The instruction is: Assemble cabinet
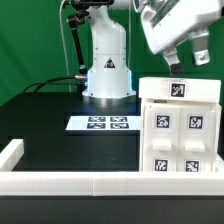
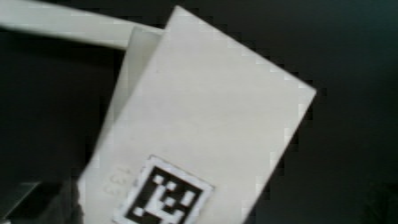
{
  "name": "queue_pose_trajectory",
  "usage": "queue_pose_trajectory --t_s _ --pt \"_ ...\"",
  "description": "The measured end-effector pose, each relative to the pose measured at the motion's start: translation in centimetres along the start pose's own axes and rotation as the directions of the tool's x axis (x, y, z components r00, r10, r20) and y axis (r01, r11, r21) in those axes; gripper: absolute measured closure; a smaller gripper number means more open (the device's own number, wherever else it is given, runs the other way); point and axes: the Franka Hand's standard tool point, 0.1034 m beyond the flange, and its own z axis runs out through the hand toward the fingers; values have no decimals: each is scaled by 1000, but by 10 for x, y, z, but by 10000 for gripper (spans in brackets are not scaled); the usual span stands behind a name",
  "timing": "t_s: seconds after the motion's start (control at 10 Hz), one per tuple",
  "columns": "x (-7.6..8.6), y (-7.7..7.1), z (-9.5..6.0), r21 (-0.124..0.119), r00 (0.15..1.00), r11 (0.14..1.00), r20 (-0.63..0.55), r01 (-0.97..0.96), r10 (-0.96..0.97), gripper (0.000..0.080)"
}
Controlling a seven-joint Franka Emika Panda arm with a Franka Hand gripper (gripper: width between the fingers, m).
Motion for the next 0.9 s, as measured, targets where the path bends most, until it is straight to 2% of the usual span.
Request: queue_pose_trajectory --t_s 0.3,0.6,0.7,0.9 --pt "0 -4 -4 -5 937 937 10 350 -350 2" --pt "0 -4 -3 -4 848 848 11 530 -530 2" --pt "1 -4 -3 -4 800 800 11 600 -600 2" --pt "4 -1 -3 -24 570 570 9 821 -821 2"
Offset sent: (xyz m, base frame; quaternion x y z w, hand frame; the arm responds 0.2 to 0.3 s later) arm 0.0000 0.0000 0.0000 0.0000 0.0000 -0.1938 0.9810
